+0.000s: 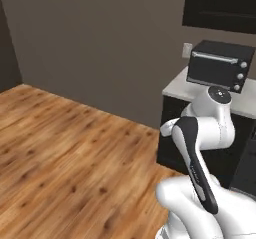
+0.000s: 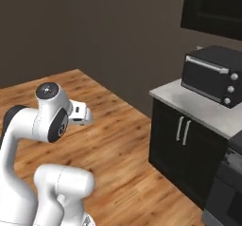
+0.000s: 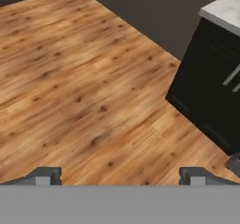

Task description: Place the large bottle from the dining counter next to the other large bottle outside the sink, and place the small bottle from the dining counter next to the other small bottle inside the sink.

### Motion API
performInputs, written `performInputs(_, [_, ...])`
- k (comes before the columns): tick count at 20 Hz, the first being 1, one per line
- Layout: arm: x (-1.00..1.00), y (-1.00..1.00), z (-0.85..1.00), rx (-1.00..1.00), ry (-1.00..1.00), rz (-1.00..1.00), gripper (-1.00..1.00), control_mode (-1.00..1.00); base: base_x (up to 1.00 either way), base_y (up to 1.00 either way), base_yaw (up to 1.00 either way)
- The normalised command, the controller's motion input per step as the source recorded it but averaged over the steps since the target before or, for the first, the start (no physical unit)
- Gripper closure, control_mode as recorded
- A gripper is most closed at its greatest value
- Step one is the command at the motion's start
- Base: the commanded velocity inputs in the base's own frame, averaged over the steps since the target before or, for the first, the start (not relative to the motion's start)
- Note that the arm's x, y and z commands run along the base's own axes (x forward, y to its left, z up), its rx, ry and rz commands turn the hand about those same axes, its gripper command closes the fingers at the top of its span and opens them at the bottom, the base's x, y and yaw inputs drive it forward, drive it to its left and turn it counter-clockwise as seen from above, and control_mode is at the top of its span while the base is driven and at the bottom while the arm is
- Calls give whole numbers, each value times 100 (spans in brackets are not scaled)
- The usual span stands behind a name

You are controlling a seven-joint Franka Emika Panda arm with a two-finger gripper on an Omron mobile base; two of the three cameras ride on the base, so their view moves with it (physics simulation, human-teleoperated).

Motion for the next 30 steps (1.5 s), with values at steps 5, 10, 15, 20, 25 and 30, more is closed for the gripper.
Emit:
performInputs(5, [0, 0, 0, 0, 0, 0, -100, 100, 100, 9, 56])
performInputs(10, [0, 0, 0, 0, 0, 0, -100, 100, 100, 0, 52])
performInputs(15, [0, 0, 0, 0, 0, 0, -100, 100, 100, 0, 42])
performInputs(20, [0, 0, 0, 0, 0, 0, -100, 100, 100, -5, 38])
performInputs(25, [0, 0, 0, 0, 0, 0, -100, 100, 100, -17, 36])
performInputs(30, [0, 0, 0, 0, 0, 0, -100, 100, 100, -20, 47])
